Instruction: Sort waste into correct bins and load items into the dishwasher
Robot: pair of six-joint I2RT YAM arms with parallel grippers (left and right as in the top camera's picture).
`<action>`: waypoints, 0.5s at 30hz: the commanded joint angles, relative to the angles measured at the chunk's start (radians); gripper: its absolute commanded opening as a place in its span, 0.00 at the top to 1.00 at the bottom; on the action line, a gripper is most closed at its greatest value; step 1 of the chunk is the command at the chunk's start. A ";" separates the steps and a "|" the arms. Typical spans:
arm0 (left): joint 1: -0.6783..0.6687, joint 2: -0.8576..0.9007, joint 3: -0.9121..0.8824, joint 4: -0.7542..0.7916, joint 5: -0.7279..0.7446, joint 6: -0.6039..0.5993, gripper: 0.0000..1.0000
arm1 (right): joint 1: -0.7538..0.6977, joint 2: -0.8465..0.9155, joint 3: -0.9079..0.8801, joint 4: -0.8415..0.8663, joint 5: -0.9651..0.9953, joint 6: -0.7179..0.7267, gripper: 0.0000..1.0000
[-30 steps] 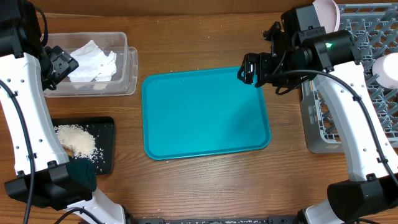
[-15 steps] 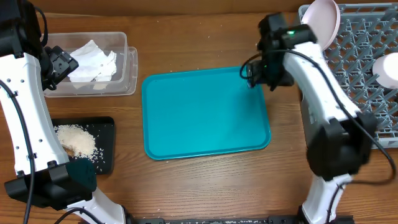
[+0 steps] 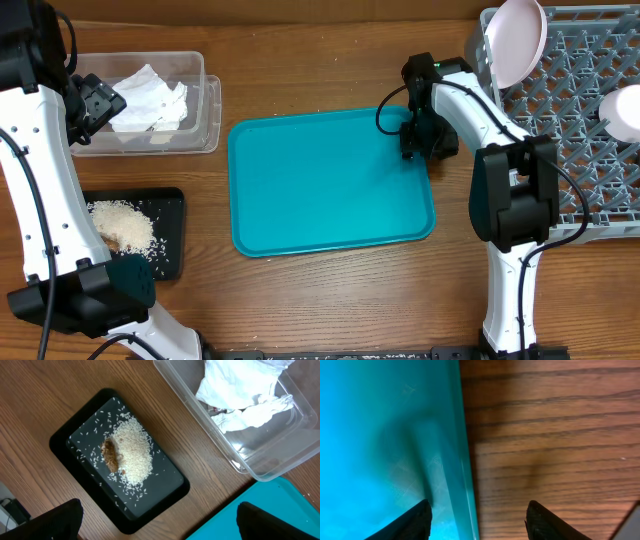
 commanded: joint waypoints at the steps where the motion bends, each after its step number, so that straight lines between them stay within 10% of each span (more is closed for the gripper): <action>1: -0.002 0.000 -0.006 0.001 -0.003 -0.013 0.00 | -0.001 0.004 -0.005 0.003 -0.045 -0.003 0.38; 15: -0.002 0.000 -0.006 0.001 -0.003 -0.013 0.00 | -0.022 0.004 -0.135 0.087 -0.052 -0.001 0.69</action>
